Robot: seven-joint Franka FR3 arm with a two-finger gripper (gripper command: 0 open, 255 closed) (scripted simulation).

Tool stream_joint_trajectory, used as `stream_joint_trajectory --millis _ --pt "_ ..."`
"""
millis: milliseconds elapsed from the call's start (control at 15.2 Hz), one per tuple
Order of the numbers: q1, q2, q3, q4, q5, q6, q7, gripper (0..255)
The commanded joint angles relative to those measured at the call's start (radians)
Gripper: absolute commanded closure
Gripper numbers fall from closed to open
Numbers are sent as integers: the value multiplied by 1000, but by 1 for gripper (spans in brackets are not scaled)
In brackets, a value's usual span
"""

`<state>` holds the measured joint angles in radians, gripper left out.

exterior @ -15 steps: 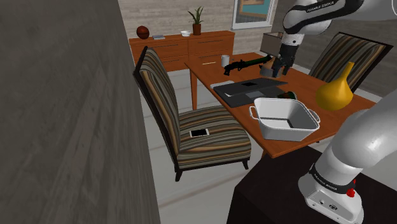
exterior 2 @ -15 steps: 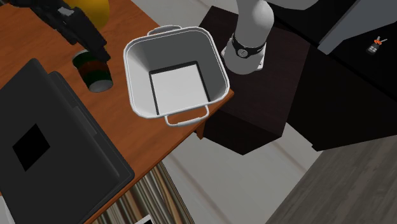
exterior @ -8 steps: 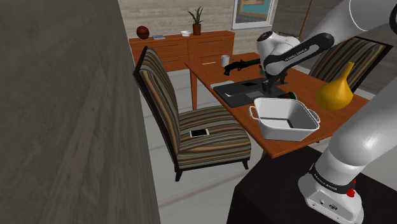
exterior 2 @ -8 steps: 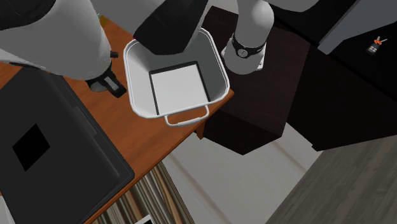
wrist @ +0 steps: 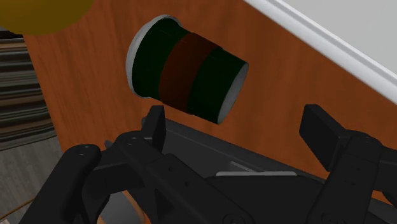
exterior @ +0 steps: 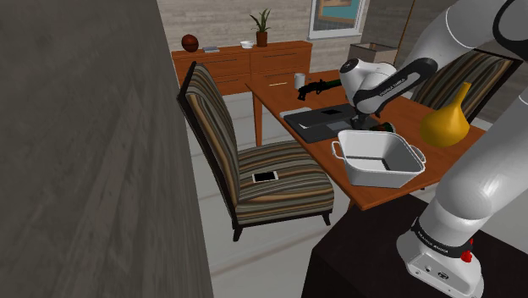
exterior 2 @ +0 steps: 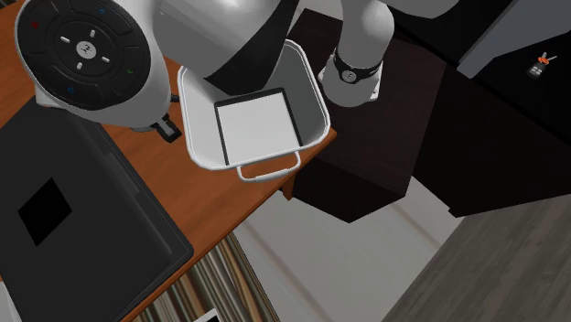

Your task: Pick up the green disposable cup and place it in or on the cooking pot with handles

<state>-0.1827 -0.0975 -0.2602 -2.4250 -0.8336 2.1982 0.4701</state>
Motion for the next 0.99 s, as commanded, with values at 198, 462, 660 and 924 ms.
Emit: stream_joint_trajectory --millis 198,462,660,924 --pt "-4 7 -4 -3 -7 12 4 0" --pt "-3 7 -4 -3 -7 12 4 0" --pt "-3 7 -4 -3 -7 12 4 255" --pt "-3 7 -4 -3 -7 12 4 255"
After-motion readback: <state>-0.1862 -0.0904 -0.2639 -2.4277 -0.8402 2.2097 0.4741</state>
